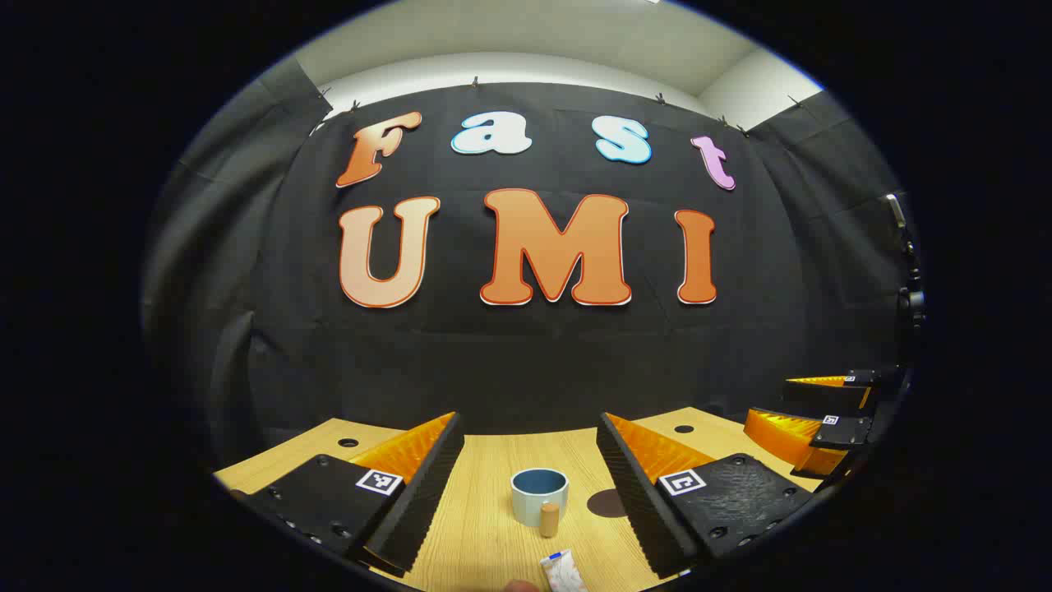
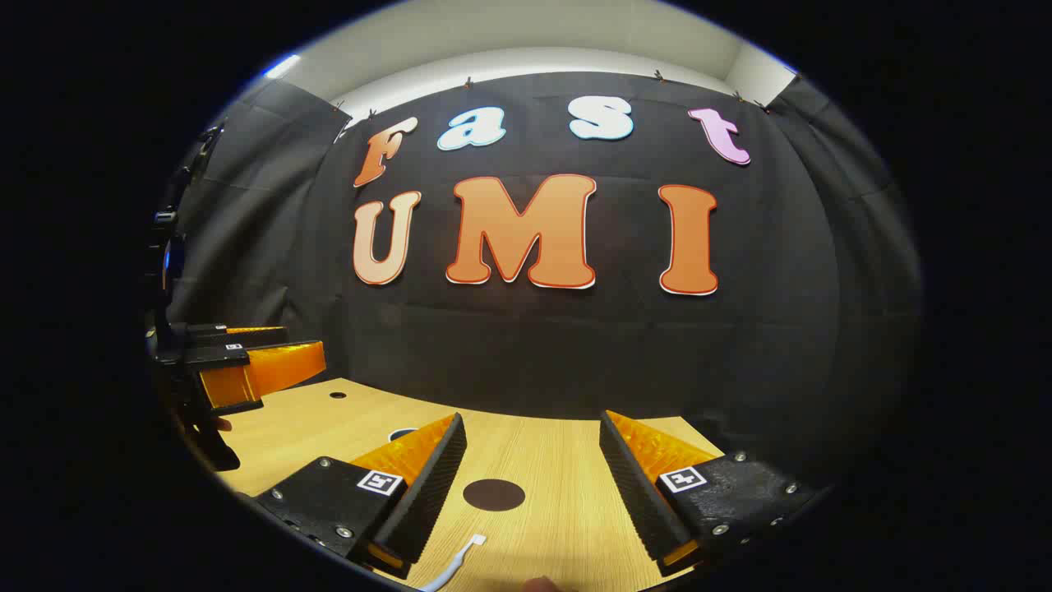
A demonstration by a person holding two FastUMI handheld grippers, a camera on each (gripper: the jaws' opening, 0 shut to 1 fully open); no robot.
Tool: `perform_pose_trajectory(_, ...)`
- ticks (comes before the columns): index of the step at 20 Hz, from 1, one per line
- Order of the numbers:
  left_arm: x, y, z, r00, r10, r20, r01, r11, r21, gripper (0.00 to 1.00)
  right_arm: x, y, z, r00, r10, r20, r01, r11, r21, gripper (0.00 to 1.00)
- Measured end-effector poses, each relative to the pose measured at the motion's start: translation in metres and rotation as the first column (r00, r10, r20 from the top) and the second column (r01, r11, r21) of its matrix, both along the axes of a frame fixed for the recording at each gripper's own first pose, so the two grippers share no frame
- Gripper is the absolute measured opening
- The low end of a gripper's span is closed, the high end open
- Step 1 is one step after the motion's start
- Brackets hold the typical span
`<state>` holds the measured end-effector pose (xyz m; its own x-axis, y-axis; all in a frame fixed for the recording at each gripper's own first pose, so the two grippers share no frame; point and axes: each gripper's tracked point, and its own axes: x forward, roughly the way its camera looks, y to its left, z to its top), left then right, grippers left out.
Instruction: Put the toothbrush and toothpaste on the desktop into the cup, then pick up the cup and place it on the coaster on the desktop.
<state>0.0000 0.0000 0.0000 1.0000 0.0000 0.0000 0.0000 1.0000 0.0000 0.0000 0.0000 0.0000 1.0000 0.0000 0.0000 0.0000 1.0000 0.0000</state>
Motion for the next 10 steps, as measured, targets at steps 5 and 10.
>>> perform_pose_trajectory(5, -0.0027, -0.0028, -0.0060, 1.000, 0.000, -0.013, 0.000, 1.000, 0.002, 1.00, -0.0014, 0.0069, 0.0019, 1.000, 0.029, -0.001, -0.029, 1.000, 0.000, 0.98)
perform_pose_trajectory(10, -0.0020, 0.0000, -0.0044, 1.000, 0.000, -0.001, 0.000, 1.000, -0.004, 1.00, -0.0016, 0.0080, 0.0059, 0.999, 0.034, 0.007, -0.034, 0.999, 0.010, 0.98)
